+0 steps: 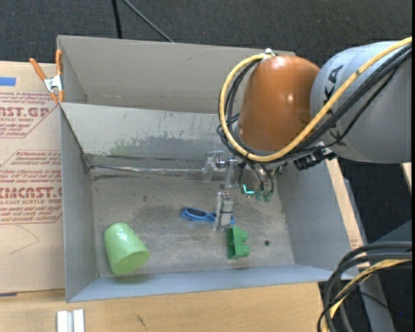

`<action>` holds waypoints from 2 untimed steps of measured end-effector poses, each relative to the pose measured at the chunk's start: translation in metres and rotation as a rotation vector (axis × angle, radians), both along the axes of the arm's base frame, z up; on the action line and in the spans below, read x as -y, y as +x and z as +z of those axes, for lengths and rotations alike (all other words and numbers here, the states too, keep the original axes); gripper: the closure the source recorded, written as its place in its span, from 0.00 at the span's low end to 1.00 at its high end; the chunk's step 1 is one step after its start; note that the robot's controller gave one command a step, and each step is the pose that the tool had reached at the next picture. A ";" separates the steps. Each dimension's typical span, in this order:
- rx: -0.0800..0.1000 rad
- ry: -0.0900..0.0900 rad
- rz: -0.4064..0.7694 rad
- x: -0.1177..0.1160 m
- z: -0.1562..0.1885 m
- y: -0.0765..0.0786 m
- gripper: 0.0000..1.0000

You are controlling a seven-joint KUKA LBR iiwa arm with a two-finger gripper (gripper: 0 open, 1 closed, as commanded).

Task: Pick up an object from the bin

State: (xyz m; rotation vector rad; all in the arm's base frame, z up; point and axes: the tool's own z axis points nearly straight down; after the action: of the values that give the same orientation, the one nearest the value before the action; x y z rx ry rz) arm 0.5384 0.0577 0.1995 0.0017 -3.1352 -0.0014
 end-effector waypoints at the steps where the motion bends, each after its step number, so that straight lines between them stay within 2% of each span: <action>1: 0.000 -0.001 0.084 0.010 -0.134 -0.022 0.00; 2: 0.002 0.000 0.083 0.009 -0.134 -0.022 0.00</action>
Offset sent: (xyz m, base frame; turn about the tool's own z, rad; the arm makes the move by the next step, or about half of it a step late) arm -0.0199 -0.0102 -0.1295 -0.0829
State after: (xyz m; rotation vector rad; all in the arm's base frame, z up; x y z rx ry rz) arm 0.5166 0.0484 0.0656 0.1323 -3.1345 -0.0009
